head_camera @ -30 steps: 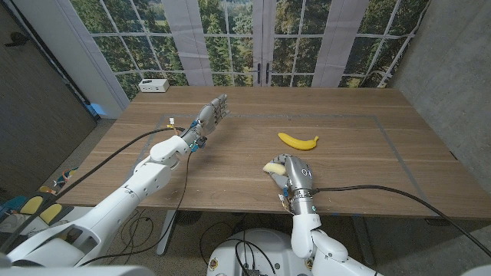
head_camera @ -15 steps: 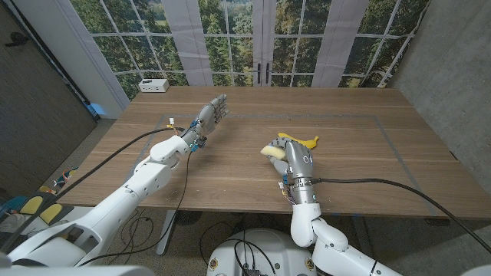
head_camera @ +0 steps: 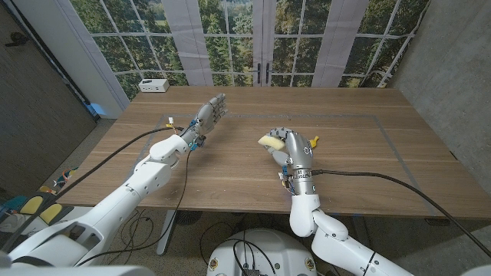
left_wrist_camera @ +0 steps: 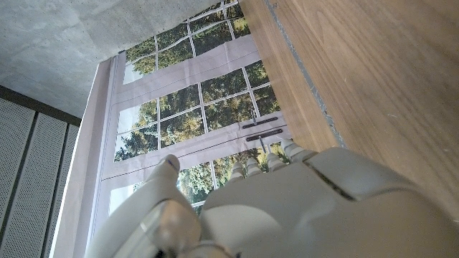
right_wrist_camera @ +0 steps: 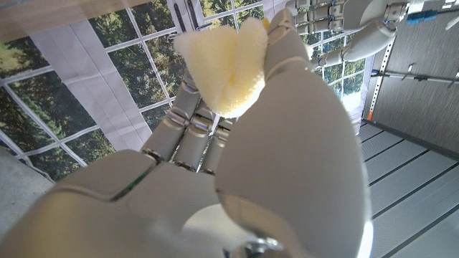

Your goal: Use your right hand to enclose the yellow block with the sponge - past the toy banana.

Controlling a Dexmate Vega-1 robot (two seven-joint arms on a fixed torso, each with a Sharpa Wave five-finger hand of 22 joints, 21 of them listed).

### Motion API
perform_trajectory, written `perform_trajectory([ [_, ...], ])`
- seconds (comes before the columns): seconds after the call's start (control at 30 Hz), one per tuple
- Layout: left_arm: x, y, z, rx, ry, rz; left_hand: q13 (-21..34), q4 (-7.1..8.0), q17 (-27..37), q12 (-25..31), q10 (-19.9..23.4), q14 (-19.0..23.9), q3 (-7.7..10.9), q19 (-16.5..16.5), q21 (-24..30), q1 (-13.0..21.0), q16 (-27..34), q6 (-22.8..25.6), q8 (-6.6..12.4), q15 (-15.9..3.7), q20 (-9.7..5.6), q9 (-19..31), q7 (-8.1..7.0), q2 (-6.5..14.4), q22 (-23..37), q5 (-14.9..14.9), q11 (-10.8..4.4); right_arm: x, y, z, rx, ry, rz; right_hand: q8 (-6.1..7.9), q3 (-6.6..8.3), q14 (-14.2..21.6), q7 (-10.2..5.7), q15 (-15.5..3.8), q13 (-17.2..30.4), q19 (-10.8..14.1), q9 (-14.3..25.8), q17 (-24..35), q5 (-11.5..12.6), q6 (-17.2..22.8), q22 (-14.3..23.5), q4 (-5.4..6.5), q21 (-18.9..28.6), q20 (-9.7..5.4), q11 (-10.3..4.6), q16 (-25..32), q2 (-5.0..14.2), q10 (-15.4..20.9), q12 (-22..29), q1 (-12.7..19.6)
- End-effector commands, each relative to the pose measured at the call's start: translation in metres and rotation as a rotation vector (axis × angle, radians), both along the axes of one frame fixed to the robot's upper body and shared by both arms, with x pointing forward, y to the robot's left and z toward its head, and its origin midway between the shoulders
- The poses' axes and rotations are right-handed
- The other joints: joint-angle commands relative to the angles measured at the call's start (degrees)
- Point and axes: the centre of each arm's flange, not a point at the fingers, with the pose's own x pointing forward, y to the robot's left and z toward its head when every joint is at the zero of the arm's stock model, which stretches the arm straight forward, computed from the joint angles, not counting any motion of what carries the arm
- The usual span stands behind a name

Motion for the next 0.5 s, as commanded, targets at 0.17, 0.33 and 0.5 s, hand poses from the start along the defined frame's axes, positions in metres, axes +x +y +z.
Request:
perform_trajectory([
  [0.17, 0.003, 0.003, 0.003, -0.013, -0.006, 0.003, 0.16, -0.33, 0.14, -0.25, -1.58, -4.15, 0.09, -0.01, 0.0, 0.21, 0.17, -0.68, 0.01, -0.08, -0.34, 0.26, -0.12, 0.19, 0.3, -0.22, 0.05, 0.009, -0.012, 0.025, 0.16, 0.042, 0.196, -0.21, -0.12, 5.06, 1.98, -8.55, 0.59, -0.94, 0.33, 0.24, 0.14, 1.43, 0.11, 0.17, 1.24, -6.55, 0.4, -0.43, 11.73, -0.09, -0.16, 11.84],
  [0.33, 0.004, 0.003, 0.004, -0.015, -0.006, 0.003, 0.16, -0.34, 0.14, -0.23, -1.53, -4.14, 0.09, -0.02, -0.01, 0.21, 0.17, -0.69, 0.01, -0.13, -0.32, 0.26, -0.09, 0.21, 0.3, -0.23, -0.1, 0.013, -0.016, 0.028, 0.24, 0.076, 0.263, -0.26, -0.19, 5.15, 2.09, -8.57, 0.82, -1.39, 0.36, 0.31, 0.15, 1.43, 0.11, 0.19, 1.88, -6.56, 0.47, -0.67, 11.81, -0.09, -0.22, 11.99],
  [0.5, 0.005, 0.004, 0.004, -0.015, -0.005, 0.005, 0.16, -0.35, 0.14, -0.25, -1.58, -4.14, 0.1, -0.01, 0.0, 0.21, 0.17, -0.68, 0.01, -0.09, -0.31, 0.26, -0.1, 0.23, 0.3, -0.23, -0.03, 0.017, -0.018, 0.031, 0.326, 0.111, 0.341, -0.3, -0.23, 5.27, 2.21, -8.52, 0.97, -1.75, 0.38, 0.38, 0.15, 1.39, 0.09, 0.24, 2.48, -6.56, 0.69, -0.86, 11.95, -0.05, -0.3, 12.11],
])
